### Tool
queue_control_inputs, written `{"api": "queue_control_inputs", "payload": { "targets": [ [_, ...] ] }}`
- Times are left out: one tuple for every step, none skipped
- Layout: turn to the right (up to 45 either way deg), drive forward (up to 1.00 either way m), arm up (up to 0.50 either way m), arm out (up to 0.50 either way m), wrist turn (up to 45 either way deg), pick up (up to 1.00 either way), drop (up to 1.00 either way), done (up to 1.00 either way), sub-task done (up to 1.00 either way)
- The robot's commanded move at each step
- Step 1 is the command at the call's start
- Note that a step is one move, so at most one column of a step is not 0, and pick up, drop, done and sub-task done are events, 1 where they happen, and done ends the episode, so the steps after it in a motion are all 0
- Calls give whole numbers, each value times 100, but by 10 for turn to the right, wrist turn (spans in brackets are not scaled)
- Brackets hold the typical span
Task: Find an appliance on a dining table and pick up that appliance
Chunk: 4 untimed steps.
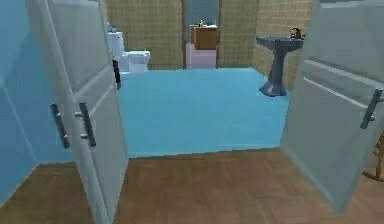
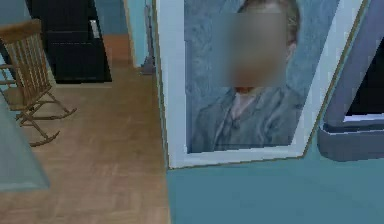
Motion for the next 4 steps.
{"api": "queue_control_inputs", "payload": {
  "targets": [
    [0,100,0,0,0,0,0,0,0],
    [0,100,0,0,0,0,0,0,0],
    [30,0,0,0,0,0,0,0,0],
    [0,100,0,0,0,0,0,0,0]
  ]
}}
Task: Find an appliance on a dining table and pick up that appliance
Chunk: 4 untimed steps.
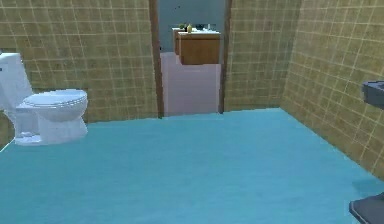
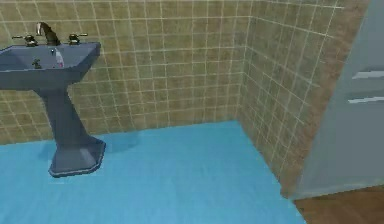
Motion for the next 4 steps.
{"api": "queue_control_inputs", "payload": {
  "targets": [
    [0,100,0,0,0,0,0,0,0],
    [0,100,0,0,0,0,0,0,0],
    [0,90,0,0,0,0,0,0,0],
    [-90,0,0,0,0,0,0,0,0]
  ]
}}
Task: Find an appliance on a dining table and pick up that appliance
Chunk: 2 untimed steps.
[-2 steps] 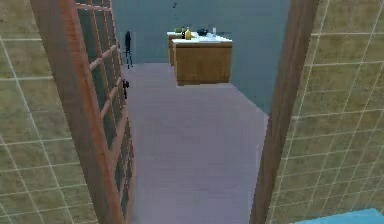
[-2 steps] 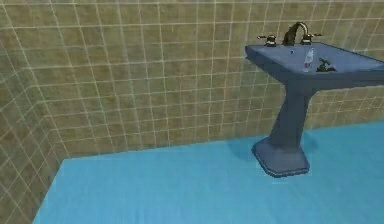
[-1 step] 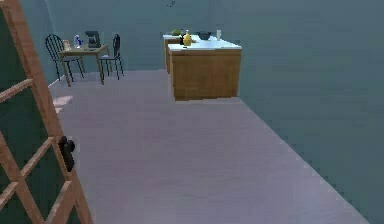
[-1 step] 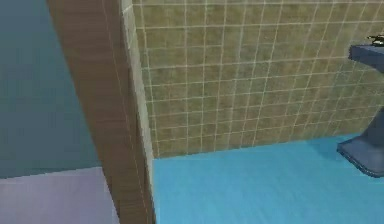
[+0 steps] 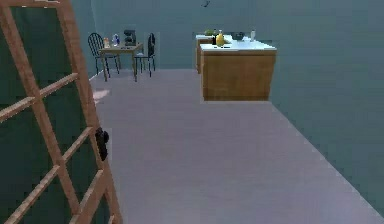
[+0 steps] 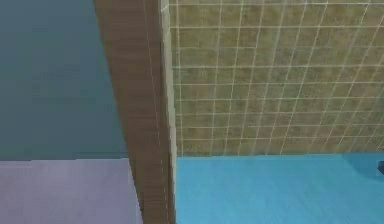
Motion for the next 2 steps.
{"api": "queue_control_inputs", "payload": {
  "targets": [
    [0,100,0,0,0,0,0,0,0],
    [-120,0,0,0,0,0,0,0,0]
  ]
}}
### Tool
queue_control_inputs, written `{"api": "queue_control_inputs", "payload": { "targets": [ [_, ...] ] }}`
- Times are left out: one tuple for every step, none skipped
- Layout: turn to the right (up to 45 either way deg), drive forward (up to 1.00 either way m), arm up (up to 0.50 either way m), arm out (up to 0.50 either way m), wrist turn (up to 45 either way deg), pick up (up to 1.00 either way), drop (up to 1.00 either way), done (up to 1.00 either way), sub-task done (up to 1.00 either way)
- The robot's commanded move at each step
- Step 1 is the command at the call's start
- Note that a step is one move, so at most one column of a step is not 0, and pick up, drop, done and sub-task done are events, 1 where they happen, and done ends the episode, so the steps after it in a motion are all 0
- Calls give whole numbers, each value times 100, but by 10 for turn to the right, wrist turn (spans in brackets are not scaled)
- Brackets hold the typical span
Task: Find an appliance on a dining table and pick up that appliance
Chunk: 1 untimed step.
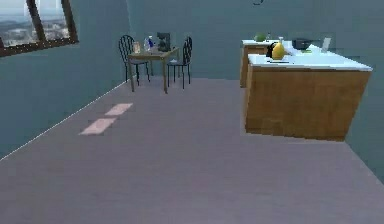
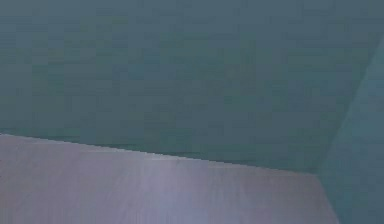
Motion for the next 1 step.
{"api": "queue_control_inputs", "payload": {
  "targets": [
    [0,5,0,0,0,0,0,0,0]
  ]
}}
